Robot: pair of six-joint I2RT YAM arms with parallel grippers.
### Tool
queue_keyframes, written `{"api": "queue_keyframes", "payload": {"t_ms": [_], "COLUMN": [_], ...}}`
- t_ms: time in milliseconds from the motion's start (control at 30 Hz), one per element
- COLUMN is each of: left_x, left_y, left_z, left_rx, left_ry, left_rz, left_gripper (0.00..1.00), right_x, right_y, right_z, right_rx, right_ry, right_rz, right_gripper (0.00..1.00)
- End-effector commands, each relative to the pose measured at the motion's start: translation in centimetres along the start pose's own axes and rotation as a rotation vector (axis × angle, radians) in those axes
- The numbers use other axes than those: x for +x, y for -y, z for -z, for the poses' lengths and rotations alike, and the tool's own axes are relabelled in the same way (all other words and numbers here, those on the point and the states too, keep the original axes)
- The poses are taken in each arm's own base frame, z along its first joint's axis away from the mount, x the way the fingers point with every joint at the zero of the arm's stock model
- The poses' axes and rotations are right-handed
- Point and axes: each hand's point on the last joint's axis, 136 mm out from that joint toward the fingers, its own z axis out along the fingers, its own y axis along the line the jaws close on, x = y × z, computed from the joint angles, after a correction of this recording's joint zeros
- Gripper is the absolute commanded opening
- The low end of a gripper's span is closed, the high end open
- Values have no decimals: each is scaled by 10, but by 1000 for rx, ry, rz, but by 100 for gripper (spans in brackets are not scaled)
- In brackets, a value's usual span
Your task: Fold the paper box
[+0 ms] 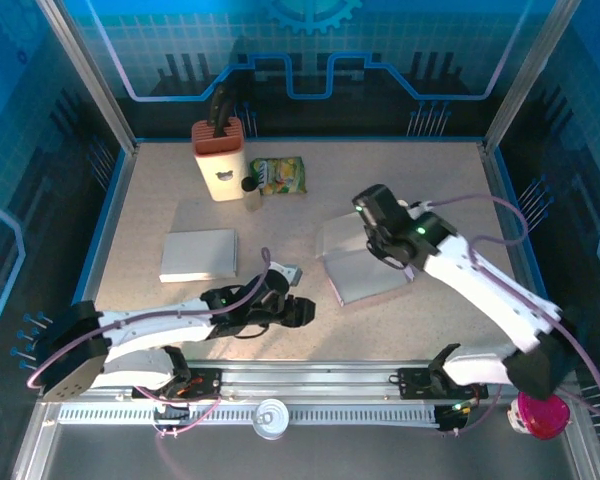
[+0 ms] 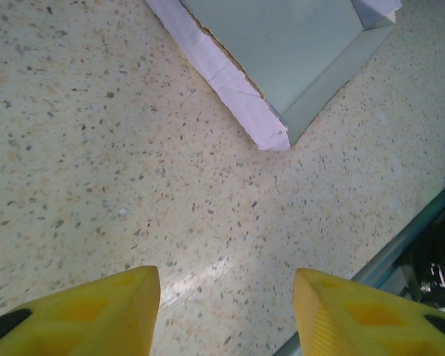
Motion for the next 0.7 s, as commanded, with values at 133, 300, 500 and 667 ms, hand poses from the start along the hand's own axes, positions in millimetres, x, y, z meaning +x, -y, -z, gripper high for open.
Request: {"api": "queue_keyframes", "payload": {"t_ms": [133, 300, 500, 667], "left_x": [-42, -54, -60, -58], "left_y": [24, 31, 21, 15], "left_z": [-25, -46, -60, -61], "left_rx": [-6, -19, -102, -123], "left_ry": [108, 121, 119, 112], "left_rz": [33, 39, 27, 25], "left_gripper": [51, 51, 51, 50], "right_x": [-10, 24, 45, 51], "right_y": [68, 121, 137, 138], "right_z": [11, -20, -52, -65], "right_rx": [-9, 7, 33, 51], "right_ry": [-62, -247, -390, -417], "right_rz": [277, 242, 131, 115], "right_gripper": [56, 61, 66, 65]}}
